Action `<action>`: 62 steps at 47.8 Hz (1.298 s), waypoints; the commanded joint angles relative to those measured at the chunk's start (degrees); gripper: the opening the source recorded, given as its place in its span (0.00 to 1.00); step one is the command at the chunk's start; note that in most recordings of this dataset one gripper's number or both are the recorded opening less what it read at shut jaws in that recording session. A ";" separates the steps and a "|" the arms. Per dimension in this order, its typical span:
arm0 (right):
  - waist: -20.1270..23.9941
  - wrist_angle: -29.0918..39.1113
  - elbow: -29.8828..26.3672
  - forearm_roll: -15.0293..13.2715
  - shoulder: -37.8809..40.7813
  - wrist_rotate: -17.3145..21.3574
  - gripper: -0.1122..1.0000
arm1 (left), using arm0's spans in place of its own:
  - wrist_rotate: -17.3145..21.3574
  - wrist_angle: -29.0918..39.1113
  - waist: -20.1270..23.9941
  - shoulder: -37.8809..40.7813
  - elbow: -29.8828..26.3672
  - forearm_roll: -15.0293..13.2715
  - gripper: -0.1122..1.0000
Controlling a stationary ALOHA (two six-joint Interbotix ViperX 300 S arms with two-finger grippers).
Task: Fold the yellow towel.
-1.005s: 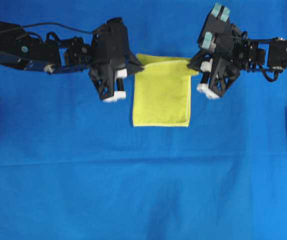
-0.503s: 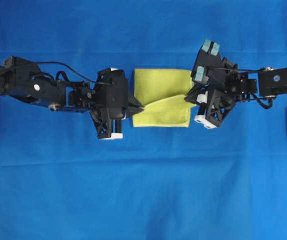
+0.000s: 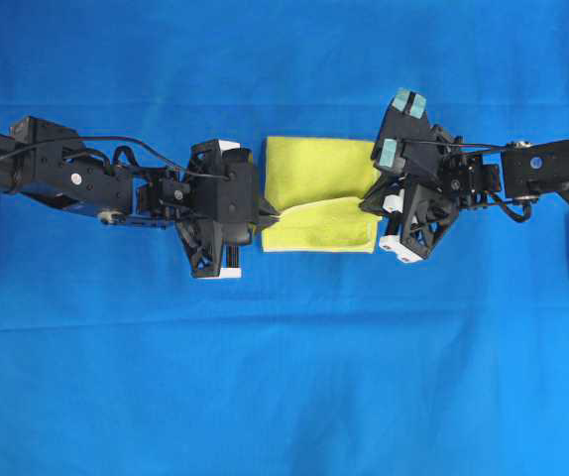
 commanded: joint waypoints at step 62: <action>7.03 13.54 5.71 -10.11 -44.21 -0.97 0.60 | -0.97 5.98 -2.46 -43.33 13.62 0.00 0.68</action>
